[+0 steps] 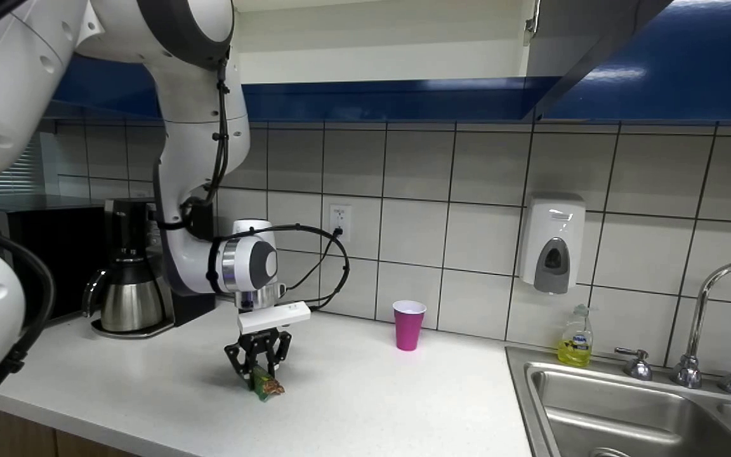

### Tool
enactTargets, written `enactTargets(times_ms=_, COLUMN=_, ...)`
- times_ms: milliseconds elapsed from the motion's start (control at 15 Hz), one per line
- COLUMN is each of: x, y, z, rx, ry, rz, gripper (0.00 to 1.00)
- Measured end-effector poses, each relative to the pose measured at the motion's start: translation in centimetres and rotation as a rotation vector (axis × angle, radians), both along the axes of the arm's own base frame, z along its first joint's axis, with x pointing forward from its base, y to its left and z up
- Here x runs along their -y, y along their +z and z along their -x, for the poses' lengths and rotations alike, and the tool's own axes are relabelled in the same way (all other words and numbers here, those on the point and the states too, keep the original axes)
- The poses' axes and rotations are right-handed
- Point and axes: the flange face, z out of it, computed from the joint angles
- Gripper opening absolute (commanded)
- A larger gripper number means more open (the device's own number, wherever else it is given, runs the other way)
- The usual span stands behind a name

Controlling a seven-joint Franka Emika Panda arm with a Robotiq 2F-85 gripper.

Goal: Pick up the granola bar and place it on the bottom shelf

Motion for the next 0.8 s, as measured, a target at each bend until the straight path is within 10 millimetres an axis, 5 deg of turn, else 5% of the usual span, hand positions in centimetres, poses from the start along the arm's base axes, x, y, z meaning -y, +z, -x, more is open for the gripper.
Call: enactTargets(times_ms=800, x=-0.9, y=2.7, z=-0.9, rx=0.053, ry=0.010, rz=-0.006, gripper=0.18)
